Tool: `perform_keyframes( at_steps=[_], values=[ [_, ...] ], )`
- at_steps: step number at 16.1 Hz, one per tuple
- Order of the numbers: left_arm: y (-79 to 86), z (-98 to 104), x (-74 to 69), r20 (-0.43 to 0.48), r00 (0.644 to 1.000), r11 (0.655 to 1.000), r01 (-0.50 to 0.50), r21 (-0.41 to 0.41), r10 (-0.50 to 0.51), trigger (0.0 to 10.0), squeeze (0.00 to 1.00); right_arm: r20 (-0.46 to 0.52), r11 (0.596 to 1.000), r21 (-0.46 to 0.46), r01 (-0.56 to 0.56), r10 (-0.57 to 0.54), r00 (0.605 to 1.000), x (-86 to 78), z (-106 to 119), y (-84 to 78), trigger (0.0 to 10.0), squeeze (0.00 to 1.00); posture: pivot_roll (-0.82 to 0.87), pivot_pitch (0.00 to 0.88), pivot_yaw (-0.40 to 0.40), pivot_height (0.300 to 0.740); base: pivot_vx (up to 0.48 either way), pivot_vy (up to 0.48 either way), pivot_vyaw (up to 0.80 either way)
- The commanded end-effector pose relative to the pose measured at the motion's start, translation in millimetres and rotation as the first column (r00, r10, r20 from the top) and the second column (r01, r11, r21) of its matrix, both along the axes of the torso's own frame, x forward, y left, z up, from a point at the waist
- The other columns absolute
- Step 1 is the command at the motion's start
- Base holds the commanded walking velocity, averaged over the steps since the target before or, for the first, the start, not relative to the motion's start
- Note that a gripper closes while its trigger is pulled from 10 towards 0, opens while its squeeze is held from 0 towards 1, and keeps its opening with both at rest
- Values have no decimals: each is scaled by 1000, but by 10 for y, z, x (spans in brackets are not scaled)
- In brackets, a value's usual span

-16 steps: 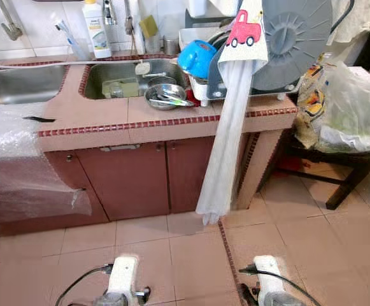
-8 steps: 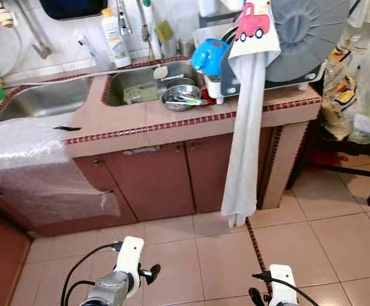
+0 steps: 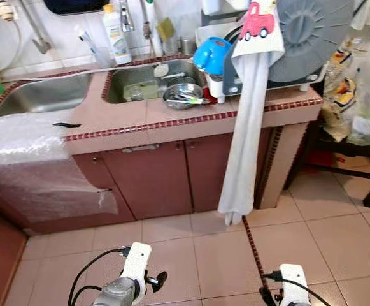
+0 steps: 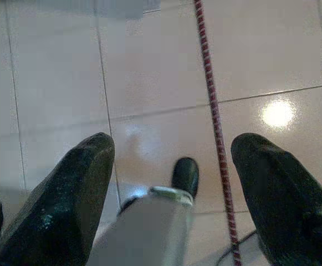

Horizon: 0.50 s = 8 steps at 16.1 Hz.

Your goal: Kitchen organization

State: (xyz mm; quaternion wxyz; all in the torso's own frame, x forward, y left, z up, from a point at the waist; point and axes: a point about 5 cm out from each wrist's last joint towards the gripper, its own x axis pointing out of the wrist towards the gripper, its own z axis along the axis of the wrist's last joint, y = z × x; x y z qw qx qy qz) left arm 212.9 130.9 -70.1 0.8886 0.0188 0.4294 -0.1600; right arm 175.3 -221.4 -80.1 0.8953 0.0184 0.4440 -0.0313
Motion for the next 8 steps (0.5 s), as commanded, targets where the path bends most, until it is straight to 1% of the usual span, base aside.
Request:
perform_keyframes(
  at_steps=[1,2,3,4,5,6,7,8],
  values=[
    [62,78,109,65,998,1000,12,-6,-12,10000,0,69,999,32,39,-42,997,106,52,44,10000,0,-136,0,163,740,0,0,0],
    [55,122,168,90,996,999,7,-39,-3,10000,0,98,996,57,66,-71,993,135,73,44,10000,0,-129,0,165,740,0,0,0],
    [56,222,261,167,984,993,83,-84,-68,10000,0,183,997,71,9,-22,983,177,123,97,10000,0,-123,0,167,740,0,0,0],
    [66,254,283,195,978,990,101,-99,-81,10000,0,222,996,92,7,-27,975,188,146,111,10000,0,-123,0,172,740,0,0,0],
    [96,291,295,235,967,986,126,-109,-97,10000,0,278,996,80,-27,4,961,188,186,120,10000,0,-124,0,172,740,0,0,0],
    [155,353,304,302,947,982,153,-111,-113,10000,0,365,997,34,-62,46,930,184,270,119,10000,0,-130,0,179,740,0,0,0],
    [214,424,331,366,924,983,158,-91,-115,10000,0,419,999,27,-36,21,908,179,345,88,10000,0,-130,0,179,740,0,0,0],
    [261,502,370,411,909,987,125,-101,-73,10000,0,470,1000,15,-13,5,883,169,438,51,10000,0,-139,0,184,740,0,0,0]
  ],
)
